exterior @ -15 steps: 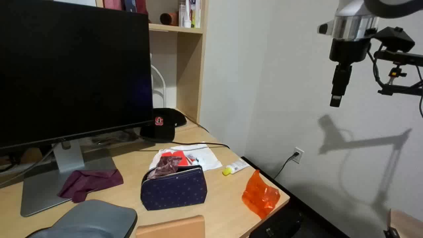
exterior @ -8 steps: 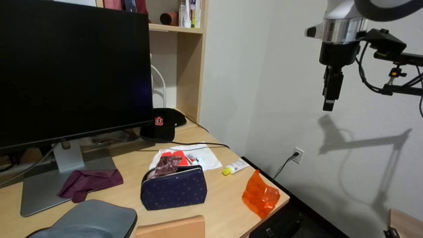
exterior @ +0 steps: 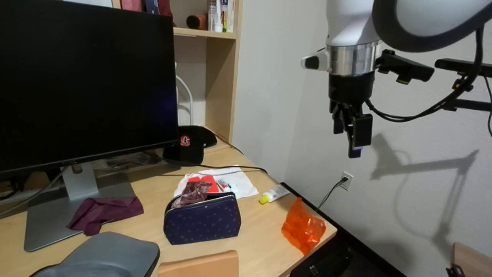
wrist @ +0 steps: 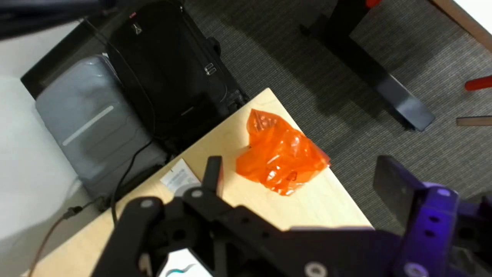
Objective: Move the brown case away from the cap then take the hair ribbon out of the purse and put it on the desk
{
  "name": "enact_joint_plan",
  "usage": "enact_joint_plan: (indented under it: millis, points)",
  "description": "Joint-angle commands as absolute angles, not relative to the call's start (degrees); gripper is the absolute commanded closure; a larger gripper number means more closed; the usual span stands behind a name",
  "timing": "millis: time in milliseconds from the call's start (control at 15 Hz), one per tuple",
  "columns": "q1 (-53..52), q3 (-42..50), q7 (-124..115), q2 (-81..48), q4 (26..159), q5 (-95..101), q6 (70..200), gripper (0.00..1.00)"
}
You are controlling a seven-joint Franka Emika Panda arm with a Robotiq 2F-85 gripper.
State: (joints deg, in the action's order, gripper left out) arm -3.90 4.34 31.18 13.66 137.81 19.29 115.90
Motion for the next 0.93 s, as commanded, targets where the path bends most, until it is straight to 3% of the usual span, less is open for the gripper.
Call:
enact_joint_plan:
  millis: [0,533,867]
  points:
    - [-5.6,2.9,40.5,12.9,136.9,17.4,115.4,0.00]
    - [-5.1,1.9,40.5,14.3,136.7,18.5,115.8,0.00]
    - [-6.4,4.6,56.5,10.1,139.9,10.2,130.7,0.00]
